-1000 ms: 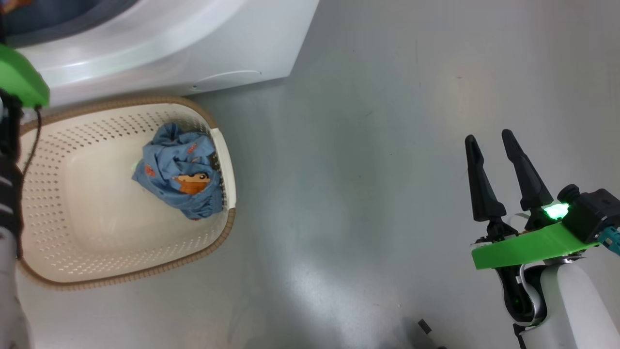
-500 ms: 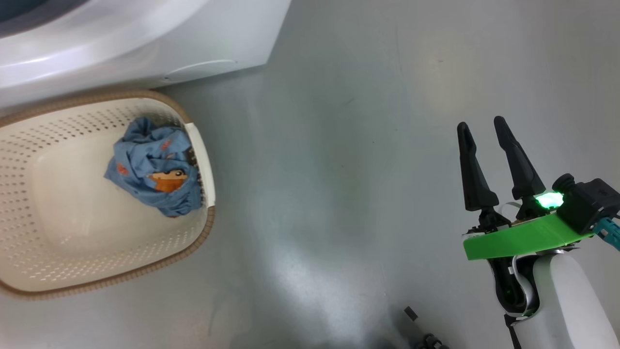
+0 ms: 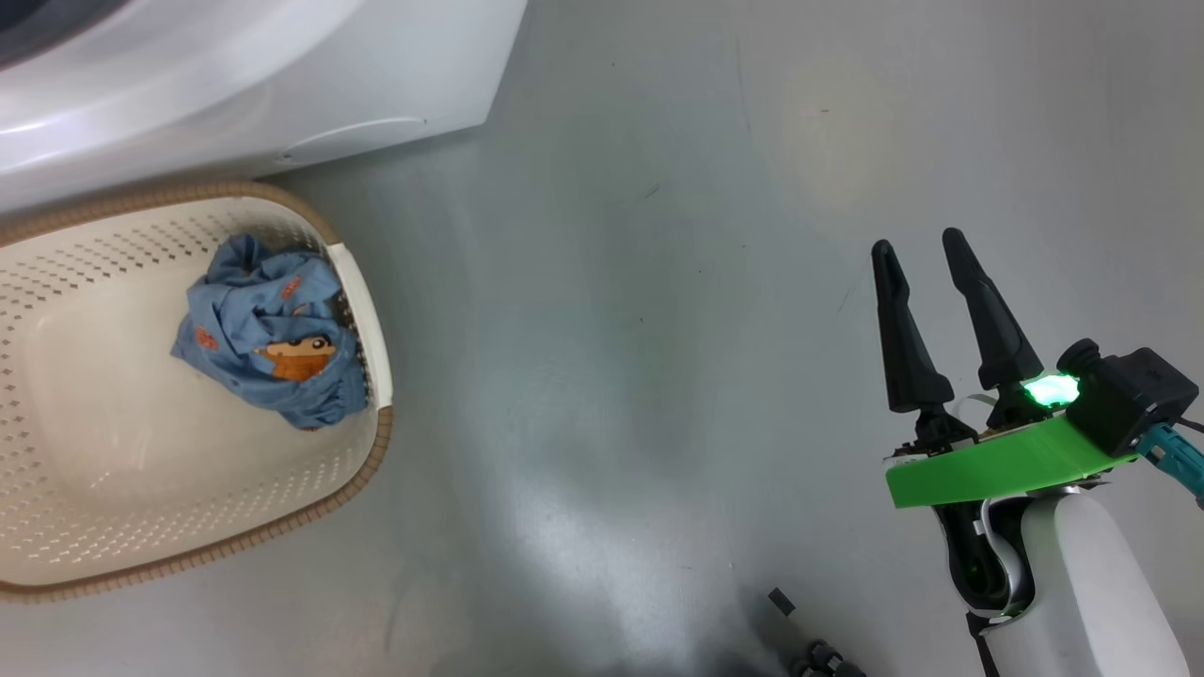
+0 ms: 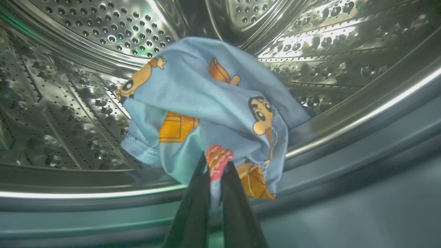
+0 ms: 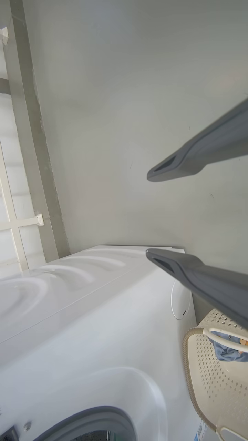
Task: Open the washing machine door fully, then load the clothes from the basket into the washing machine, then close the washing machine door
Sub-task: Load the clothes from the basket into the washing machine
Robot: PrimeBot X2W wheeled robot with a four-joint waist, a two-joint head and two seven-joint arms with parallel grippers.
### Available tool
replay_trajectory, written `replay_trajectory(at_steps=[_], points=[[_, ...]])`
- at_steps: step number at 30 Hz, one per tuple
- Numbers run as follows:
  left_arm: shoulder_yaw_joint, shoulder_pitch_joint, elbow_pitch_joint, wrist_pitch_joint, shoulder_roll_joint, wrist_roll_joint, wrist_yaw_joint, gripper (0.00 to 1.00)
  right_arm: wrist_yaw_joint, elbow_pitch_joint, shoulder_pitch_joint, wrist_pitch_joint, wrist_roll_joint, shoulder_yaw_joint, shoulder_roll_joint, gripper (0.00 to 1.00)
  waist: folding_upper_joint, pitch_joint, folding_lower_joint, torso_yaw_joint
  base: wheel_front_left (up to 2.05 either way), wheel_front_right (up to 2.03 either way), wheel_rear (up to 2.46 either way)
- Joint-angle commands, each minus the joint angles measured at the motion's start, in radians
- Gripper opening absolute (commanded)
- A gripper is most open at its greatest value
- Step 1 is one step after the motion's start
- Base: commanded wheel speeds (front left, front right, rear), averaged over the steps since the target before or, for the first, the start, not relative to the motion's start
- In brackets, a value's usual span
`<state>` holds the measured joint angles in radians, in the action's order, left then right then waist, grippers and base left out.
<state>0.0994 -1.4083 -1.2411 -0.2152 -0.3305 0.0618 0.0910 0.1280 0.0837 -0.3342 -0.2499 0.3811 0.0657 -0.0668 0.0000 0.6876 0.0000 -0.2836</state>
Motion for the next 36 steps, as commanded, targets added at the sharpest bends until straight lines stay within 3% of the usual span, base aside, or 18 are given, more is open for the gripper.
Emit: replay_trajectory(at_steps=[1,2,4,5,21,30,36], points=[[0.005,-0.03,0.009,0.006,-0.047,-0.013,-0.005,0.41,0.003,-0.02,0.011,-0.012,0.009,0.018,0.0,1.0,0.0,0.0,0.0,0.001,0.0,0.0,0.0],[0.006,-0.035,0.003,0.006,-0.047,-0.012,-0.005,0.47,0.003,-0.02,0.011,-0.012,0.009,0.017,0.001,1.0,0.0,0.0,0.0,0.002,0.0,0.0,0.0],[0.004,-0.042,-0.007,0.005,-0.045,-0.004,-0.008,0.98,0.003,-0.019,0.01,-0.012,0.008,0.016,0.002,1.0,0.0,-0.001,0.0,0.005,0.0,0.0,0.0],[0.004,-0.045,-0.012,0.003,-0.043,-0.001,-0.007,1.0,0.003,-0.02,0.009,-0.012,0.007,0.015,0.003,1.0,0.0,-0.001,0.0,0.006,0.0,0.0,0.0],[-0.045,0.042,-0.004,-0.045,0.023,0.107,0.02,1.0,0.003,-0.011,0.025,-0.012,-0.002,-0.003,-0.019,1.0,0.0,-0.055,0.0,0.067,0.0,0.0,0.0],[-0.111,0.278,0.228,-0.046,0.085,0.163,0.025,1.0,0.003,0.019,0.066,-0.012,-0.01,-0.009,-0.058,1.0,0.0,-0.165,0.0,0.124,0.0,0.0,0.0],[-0.142,0.499,0.401,-0.046,0.135,0.136,0.001,1.0,0.003,0.044,0.114,-0.012,-0.011,-0.021,-0.095,1.0,0.0,-0.275,0.0,0.169,0.0,0.0,0.0]])
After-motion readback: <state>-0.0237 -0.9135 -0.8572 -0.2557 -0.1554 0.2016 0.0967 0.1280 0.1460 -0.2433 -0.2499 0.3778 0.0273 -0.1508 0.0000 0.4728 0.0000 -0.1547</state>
